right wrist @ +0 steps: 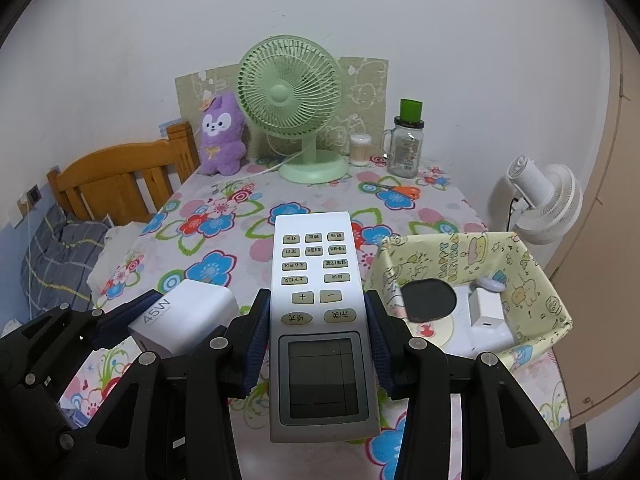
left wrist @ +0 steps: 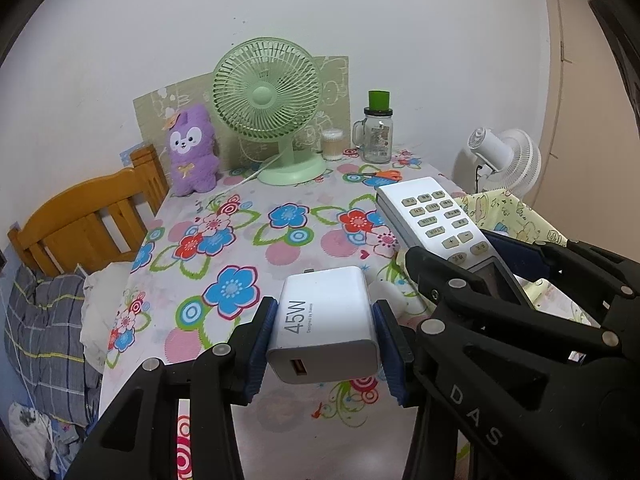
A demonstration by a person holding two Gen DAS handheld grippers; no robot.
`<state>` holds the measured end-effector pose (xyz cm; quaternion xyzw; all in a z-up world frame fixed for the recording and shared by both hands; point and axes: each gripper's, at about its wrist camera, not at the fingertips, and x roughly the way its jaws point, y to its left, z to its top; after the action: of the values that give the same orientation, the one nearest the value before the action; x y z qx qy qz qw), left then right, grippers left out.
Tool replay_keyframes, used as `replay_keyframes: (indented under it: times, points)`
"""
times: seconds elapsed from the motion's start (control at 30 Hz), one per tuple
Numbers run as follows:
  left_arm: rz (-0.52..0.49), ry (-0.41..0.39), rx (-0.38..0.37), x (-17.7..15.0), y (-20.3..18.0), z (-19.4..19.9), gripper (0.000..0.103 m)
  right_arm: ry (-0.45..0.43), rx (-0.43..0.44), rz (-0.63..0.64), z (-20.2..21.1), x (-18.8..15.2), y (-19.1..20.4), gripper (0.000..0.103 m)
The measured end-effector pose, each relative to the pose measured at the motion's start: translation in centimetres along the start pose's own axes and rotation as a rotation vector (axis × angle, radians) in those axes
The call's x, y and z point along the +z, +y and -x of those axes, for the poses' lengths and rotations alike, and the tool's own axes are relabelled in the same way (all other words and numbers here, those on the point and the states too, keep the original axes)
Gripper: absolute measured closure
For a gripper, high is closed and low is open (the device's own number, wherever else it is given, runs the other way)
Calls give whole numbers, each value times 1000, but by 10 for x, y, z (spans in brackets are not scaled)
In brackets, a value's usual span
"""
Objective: Organize rigid objects
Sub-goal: 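Carry the charger and remote over the yellow fabric box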
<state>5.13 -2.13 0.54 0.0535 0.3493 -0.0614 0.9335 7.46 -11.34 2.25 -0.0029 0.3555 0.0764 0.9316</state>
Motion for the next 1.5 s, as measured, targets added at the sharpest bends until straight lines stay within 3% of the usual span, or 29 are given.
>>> replay_keyframes:
  times: [1.5]
  points:
    - [-143, 19, -140, 52, -117, -48, 53, 14, -127, -131, -12, 16, -131, 55]
